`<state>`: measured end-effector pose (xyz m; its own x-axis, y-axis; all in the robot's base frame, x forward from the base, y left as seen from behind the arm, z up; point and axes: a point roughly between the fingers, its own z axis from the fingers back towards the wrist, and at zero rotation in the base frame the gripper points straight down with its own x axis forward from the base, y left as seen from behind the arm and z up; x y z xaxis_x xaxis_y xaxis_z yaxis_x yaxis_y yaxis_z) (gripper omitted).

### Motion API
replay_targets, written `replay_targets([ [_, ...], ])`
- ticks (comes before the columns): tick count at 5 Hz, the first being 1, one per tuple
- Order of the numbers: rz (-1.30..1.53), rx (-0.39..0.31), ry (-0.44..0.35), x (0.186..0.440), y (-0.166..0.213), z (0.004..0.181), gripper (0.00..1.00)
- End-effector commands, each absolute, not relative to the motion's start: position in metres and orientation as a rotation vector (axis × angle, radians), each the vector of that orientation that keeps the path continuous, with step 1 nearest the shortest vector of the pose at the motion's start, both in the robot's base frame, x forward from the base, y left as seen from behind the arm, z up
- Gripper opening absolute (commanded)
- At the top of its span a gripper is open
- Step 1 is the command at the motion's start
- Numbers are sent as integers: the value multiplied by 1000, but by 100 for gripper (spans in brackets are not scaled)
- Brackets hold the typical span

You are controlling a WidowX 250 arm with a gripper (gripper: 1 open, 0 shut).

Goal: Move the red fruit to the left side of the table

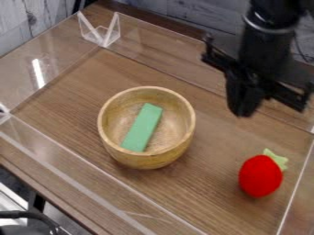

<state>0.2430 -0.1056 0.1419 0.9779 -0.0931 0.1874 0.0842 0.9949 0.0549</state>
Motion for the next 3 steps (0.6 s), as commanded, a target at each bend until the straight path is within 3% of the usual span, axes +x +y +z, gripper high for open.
replay_targets([
  [1, -133, 24, -188, 248, -118, 130, 100],
  [3, -206, -10, -156, 251, -129, 94, 100],
])
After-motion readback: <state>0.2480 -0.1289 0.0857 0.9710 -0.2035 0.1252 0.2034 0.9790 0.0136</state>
